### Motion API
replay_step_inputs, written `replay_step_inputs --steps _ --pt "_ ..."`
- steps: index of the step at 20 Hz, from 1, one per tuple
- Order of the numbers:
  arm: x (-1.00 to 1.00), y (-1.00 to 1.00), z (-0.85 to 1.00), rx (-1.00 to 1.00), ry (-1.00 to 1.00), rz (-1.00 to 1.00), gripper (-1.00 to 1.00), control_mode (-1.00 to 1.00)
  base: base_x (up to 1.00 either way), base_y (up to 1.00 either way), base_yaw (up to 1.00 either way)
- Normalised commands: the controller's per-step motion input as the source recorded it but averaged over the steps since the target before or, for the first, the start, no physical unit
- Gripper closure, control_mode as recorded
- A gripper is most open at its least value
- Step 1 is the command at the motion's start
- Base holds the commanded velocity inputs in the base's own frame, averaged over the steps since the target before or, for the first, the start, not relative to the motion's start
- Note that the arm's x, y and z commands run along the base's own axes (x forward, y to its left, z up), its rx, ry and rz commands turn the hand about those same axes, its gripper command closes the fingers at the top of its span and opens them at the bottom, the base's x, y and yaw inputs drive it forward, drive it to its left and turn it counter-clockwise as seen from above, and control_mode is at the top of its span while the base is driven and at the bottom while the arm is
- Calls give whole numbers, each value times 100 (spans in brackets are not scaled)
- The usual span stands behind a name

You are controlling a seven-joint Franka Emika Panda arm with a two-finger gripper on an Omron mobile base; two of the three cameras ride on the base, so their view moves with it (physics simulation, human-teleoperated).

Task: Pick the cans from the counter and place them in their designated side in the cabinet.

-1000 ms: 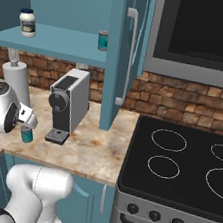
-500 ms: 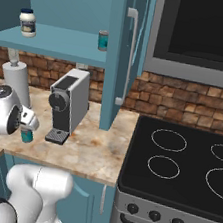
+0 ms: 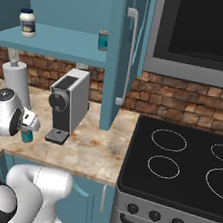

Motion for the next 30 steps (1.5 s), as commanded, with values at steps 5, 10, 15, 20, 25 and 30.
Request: replay_step_inputs --steps 5,10,15,20,25,30 --pt "19 6 -15 0 0 0 -100 -100 0 0 0" --pt "19 3 -17 0 0 0 -100 -100 0 0 0" --pt "14 6 -22 0 1 0 -100 -100 0 0 0" --pt "14 6 -20 0 1 0 -100 -100 0 0 0" --pt "14 5 -19 0 0 0 -100 -100 0 0 0" --pt "14 8 -20 0 0 0 100 -100 0 0 0"
